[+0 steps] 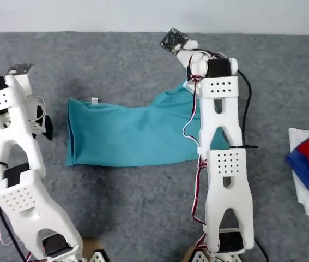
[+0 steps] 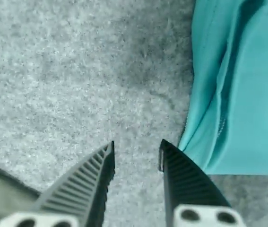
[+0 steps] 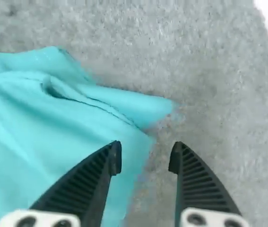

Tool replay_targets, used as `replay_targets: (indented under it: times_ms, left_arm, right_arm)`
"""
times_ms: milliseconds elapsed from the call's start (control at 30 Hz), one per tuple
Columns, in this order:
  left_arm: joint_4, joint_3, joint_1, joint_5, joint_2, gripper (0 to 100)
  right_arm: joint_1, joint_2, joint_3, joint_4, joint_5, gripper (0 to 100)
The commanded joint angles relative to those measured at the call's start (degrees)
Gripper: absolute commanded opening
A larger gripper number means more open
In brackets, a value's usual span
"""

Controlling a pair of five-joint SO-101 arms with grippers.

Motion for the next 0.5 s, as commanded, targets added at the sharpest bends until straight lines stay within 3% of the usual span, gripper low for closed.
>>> replay_targets:
  times_ms: [0, 467]
  left_arm:
    - [1.76, -0.13, 0.26, 0.53, -3.25, 14]
    - [1.85, 6.55, 0.18, 0.35, -3.78, 11]
  right_arm:
    - [-3.74, -0.66, -3.08, 1.98, -0.44, 18.4]
    - [-9.45, 5.14, -3.43, 0.40, 0.00, 18.3]
